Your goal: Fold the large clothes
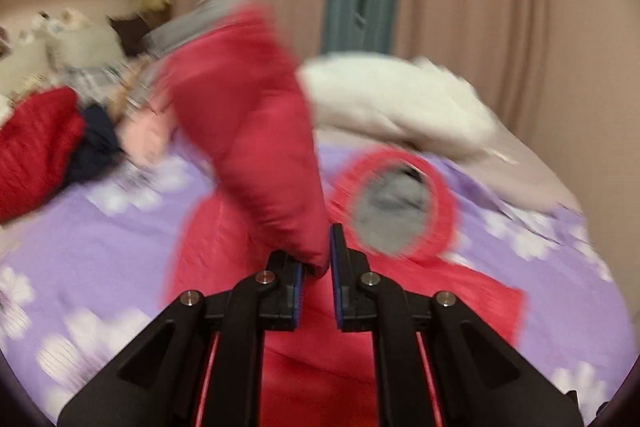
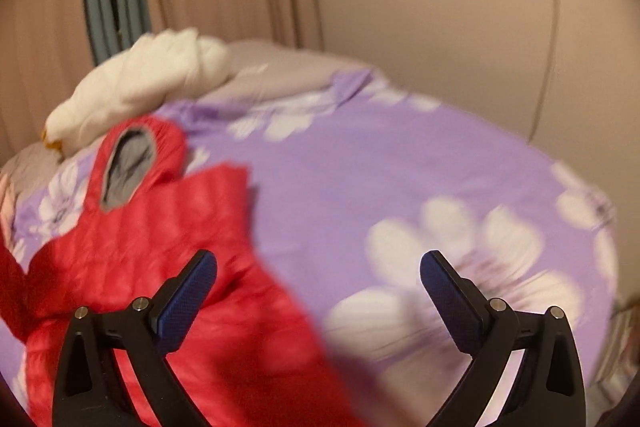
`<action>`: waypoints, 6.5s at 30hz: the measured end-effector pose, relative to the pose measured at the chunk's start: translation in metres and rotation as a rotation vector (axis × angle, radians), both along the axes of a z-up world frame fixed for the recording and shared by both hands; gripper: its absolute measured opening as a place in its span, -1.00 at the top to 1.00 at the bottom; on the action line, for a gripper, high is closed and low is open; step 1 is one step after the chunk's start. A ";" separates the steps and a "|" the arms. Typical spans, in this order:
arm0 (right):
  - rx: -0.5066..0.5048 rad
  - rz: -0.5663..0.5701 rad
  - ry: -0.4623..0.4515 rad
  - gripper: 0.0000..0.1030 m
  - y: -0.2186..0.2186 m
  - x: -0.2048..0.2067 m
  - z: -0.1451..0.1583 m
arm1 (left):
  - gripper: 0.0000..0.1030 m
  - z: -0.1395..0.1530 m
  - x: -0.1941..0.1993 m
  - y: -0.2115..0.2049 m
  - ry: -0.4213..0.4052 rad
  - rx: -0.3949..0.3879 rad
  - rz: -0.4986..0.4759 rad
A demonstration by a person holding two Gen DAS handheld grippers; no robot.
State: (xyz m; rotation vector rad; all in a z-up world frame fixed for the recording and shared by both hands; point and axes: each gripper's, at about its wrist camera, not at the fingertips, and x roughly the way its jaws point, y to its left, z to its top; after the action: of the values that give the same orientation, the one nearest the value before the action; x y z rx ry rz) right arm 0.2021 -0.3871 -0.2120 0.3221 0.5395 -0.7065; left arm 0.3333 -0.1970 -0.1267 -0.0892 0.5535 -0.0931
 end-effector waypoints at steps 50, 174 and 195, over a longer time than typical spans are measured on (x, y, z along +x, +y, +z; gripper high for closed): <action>-0.104 0.229 -0.027 -0.98 0.085 0.046 0.049 | 0.04 -0.040 -0.013 0.136 0.097 -0.051 0.246; -0.087 0.198 0.254 0.22 0.067 0.147 -0.060 | -0.31 -0.159 0.050 0.156 0.293 -0.113 0.330; -0.024 0.264 -0.048 0.20 0.069 0.060 0.075 | -0.04 -0.011 -0.072 0.232 0.042 -0.155 0.375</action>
State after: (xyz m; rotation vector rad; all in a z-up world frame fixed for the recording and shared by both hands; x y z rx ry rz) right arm 0.2624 -0.3182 -0.1368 0.2397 0.5160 -0.4481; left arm 0.2614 0.0351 -0.1373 -0.3447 0.5623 0.2316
